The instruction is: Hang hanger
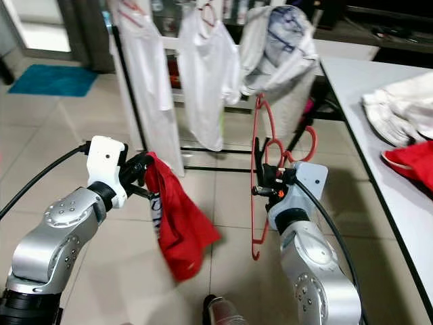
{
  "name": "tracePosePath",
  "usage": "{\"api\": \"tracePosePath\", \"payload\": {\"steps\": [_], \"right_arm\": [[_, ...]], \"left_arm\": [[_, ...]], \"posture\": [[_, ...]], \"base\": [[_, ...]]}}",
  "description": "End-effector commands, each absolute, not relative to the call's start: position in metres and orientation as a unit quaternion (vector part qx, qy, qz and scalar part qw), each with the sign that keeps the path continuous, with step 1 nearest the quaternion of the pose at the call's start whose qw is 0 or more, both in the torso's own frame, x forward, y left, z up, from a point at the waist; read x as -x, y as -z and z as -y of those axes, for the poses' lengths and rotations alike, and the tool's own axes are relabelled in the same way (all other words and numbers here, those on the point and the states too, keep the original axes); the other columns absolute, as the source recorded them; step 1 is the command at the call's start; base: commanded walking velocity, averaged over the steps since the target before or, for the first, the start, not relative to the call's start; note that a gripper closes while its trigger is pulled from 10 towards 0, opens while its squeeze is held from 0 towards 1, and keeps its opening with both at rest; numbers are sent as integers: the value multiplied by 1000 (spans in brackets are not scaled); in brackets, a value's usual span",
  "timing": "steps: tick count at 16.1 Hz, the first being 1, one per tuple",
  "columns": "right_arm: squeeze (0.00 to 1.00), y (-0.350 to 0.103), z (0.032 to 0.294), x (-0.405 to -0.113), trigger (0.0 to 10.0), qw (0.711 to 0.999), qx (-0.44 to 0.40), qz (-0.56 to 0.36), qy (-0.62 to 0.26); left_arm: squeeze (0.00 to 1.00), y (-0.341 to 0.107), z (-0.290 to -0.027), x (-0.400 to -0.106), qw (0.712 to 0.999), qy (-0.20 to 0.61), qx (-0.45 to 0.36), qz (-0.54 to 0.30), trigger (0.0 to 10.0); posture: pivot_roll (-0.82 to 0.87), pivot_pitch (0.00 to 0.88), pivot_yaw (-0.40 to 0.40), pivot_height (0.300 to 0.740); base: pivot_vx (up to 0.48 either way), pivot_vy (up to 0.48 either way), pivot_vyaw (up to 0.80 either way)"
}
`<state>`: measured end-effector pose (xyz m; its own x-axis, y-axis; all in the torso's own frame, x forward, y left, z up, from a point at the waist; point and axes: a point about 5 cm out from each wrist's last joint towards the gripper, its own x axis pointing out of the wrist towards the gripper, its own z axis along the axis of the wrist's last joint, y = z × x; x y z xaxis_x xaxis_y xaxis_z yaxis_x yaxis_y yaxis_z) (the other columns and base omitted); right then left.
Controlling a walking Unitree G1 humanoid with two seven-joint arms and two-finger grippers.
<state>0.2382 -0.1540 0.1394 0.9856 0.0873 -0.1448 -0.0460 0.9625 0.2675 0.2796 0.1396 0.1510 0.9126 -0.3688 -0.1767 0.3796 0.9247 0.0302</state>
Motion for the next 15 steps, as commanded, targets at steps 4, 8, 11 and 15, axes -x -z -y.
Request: {"api": "tracePosePath", "payload": {"steps": [4,8,11,15], "right_arm": [[0,-140,160,-238,10000,986,-140,-86,-20],[0,-139,161,-235,10000,988,-128,-82,-15],[0,-137,159,-235,10000,987,-130,-88,-19],[0,-136,157,-235,10000,987,-129,-91,-21]], "left_arm": [[0,-158,-135,-283,977,197,-38,-69,10000],[0,-159,-136,-286,977,198,-43,-67,10000],[0,-160,-134,-286,976,201,-46,-67,10000],[0,-161,-136,-286,977,197,-50,-63,10000]], "posture": [[-30,60,-32,740],[-28,64,-29,740],[-22,65,-30,740],[-20,73,-31,740]], "base": [[0,0,-800],[0,0,-800],[0,0,-800],[0,0,-800]]}}
